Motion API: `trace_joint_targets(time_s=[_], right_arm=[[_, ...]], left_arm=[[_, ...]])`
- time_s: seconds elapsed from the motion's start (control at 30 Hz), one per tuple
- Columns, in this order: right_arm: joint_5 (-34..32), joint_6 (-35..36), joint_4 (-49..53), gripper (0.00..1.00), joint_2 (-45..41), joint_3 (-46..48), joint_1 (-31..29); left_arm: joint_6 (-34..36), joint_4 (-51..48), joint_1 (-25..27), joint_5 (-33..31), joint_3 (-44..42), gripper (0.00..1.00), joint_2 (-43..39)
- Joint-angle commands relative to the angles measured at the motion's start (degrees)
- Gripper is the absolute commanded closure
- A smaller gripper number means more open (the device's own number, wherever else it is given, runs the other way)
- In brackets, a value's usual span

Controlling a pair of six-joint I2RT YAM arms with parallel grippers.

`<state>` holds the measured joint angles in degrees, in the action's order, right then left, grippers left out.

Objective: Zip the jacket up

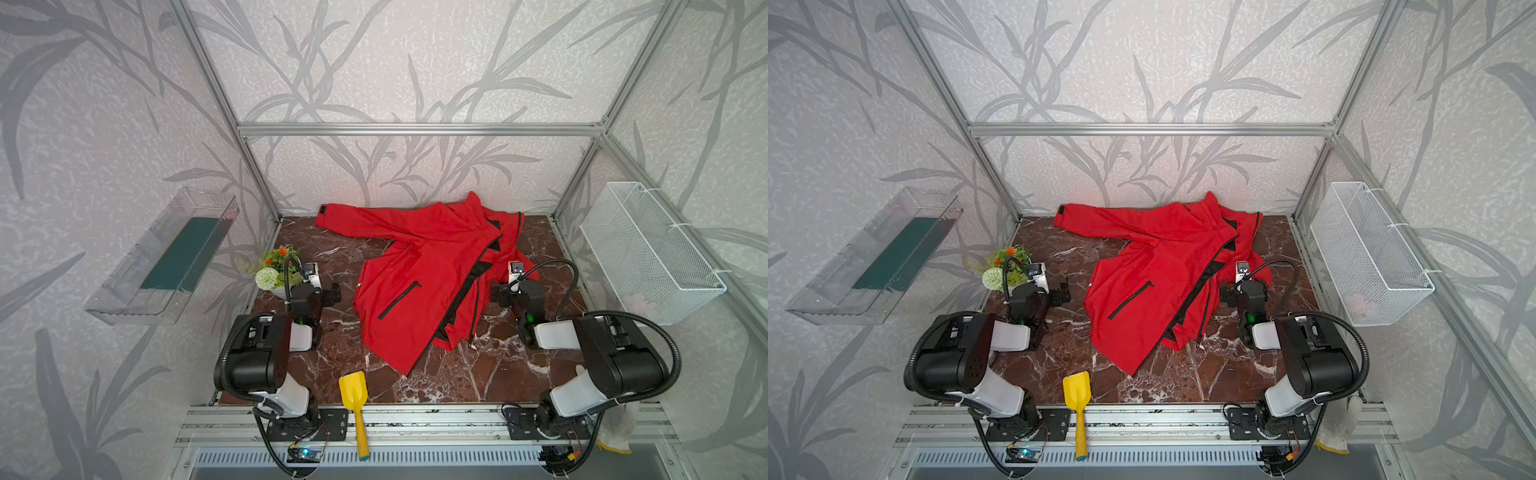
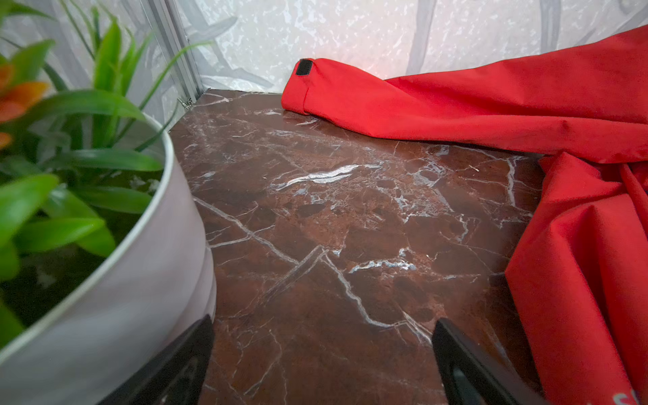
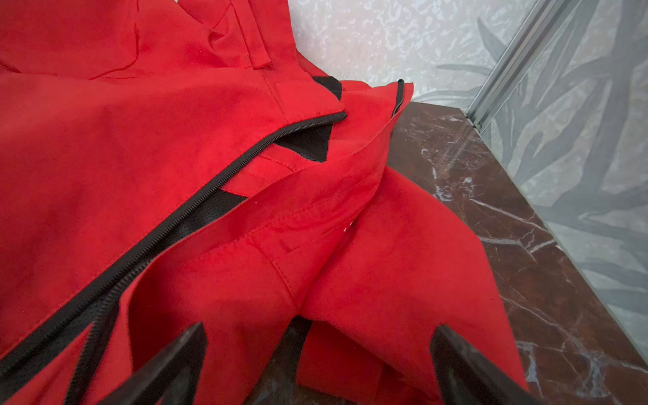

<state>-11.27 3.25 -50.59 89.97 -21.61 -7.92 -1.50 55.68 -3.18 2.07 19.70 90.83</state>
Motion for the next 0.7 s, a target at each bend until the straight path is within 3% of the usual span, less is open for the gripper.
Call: trace_joint_targets(time_s=[0.0, 0.17, 0.27, 0.67], right_arm=[[0.4, -0.2, 0.2, 0.01, -1.2, -0.9, 0.2], [0.4, -0.1, 0.1, 0.01, -1.2, -0.9, 0.2], [0.4, -0.1, 0.1, 0.01, -1.2, -0.9, 0.2], [0.4, -0.1, 0.1, 0.01, -1.2, -0.9, 0.1]], left_arm=[[0.5, 0.2, -0.1, 0.4, 1.0, 0.01, -1.2], [0.5, 0.2, 0.0, 0.4, 1.0, 0.01, -1.2], [-0.7, -1.2, -0.1, -3.0, 1.7, 0.01, -1.2], [-0.7, -1.2, 0.0, -3.1, 1.8, 0.01, -1.1]])
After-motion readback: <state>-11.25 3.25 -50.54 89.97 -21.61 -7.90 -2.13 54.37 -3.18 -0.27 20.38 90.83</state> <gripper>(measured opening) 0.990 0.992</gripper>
